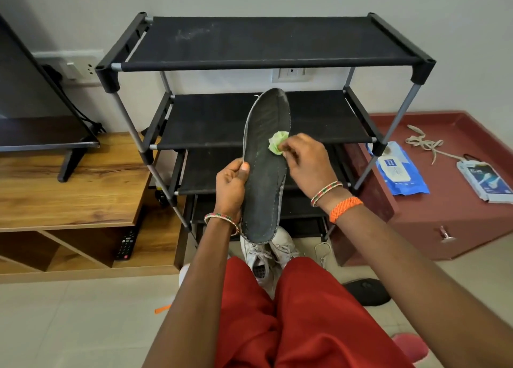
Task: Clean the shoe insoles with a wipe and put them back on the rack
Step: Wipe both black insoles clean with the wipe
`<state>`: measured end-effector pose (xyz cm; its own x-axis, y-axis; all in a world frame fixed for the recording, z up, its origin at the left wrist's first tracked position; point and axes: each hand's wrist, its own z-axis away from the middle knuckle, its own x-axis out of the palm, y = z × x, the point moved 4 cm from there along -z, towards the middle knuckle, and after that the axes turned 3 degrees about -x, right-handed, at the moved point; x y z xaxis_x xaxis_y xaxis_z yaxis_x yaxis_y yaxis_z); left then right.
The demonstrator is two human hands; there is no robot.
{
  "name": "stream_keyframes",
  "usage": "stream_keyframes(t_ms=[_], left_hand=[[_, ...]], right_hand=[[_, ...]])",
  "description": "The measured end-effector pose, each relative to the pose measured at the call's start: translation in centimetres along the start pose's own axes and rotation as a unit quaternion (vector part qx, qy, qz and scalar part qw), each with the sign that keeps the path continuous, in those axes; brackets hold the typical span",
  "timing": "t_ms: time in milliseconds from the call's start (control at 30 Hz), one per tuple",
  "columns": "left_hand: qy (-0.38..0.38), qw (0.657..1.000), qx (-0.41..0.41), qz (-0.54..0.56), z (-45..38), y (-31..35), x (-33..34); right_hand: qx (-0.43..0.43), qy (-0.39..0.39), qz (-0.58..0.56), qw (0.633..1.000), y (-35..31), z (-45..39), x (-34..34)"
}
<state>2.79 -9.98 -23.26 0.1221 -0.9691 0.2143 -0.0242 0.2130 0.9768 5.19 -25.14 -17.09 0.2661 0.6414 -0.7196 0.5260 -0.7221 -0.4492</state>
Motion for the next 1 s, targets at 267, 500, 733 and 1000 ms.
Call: stream_keyframes(t_ms=[267, 500, 733, 1000], left_hand=[[0.024, 0.975, -0.076, 0.209, 1.4, 1.0, 1.7], [0.020, 0.938, -0.118, 0.325, 3.8, -0.4, 3.5], [0.001, 0.881, -0.113, 0.460, 4.5, 1.2, 4.3], [-0.028, 0.864, -0.163, 0.476, 5.0, -0.1, 5.2]], right_hand=[[0.086, -0.019, -0.148, 0.985, -3.9, 4.2, 1.4], [0.109, 0.048, -0.186, 0.975, -5.8, 4.8, 1.4], [0.073, 0.048, -0.175, 0.981, -6.4, 3.0, -0.1], [0.076, 0.023, -0.171, 0.982, -6.7, 3.0, -0.6]])
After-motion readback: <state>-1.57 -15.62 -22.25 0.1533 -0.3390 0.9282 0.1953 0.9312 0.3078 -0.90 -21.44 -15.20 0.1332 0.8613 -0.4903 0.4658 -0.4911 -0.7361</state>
